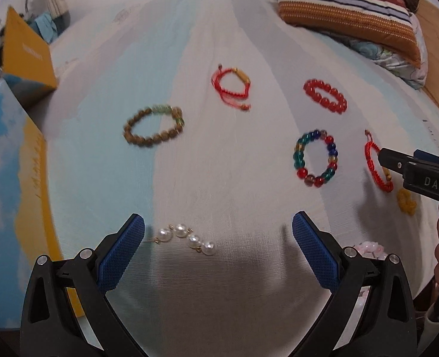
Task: Organize jewelry
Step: 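Grasp the pearl string with the left tool while the right tool grasps the red cord bracelet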
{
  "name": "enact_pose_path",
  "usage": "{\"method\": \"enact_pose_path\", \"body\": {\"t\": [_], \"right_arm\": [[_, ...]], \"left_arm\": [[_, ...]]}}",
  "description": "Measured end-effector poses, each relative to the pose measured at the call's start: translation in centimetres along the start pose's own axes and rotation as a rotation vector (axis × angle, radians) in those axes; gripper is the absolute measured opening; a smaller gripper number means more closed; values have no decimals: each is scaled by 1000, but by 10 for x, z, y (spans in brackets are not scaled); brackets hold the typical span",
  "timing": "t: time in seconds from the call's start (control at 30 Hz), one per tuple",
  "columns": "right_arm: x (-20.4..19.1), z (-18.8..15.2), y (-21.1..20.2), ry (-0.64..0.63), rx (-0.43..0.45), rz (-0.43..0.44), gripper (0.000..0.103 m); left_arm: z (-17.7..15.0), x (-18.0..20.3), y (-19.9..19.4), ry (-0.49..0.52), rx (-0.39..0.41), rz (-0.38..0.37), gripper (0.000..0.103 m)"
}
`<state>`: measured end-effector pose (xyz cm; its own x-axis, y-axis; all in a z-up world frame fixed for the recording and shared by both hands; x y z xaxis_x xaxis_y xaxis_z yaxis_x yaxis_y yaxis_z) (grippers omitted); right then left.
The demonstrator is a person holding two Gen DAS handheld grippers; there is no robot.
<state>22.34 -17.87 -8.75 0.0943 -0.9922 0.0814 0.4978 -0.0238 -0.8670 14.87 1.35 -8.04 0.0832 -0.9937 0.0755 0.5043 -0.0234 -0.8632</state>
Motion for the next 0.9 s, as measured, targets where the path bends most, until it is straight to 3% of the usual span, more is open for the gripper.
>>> {"method": "enact_pose_path", "body": {"t": [0.3,0.5,0.7,0.9], "right_arm": [[1,-3,19,-5,-50,20,70],[6,-5,23,12,-74,47,64],[7,-6,24,10,-83,66,54],[10,-2,26,3,-85,72,40]], "left_arm": [[-6,-9,13,-21,-43,-30,95],[-7,-12,17,-18,-47,-18,81],[-7,-14,14,-4,-35,-4,59],[-12,-2,10,54,-32,-11,29]]}}
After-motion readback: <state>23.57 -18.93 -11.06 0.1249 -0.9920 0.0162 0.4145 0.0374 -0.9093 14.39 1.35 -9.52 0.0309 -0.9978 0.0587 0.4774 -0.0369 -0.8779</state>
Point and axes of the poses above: each gripper's, at about its wrist camera, not at the fingertips, and y roughly the way its jaws point, x to its right, z to its top, the point moved 2 cm from there along y, roughly the way its jaws point, and after that the axes turned 5 degrees about -y, right-handed, at the moved point
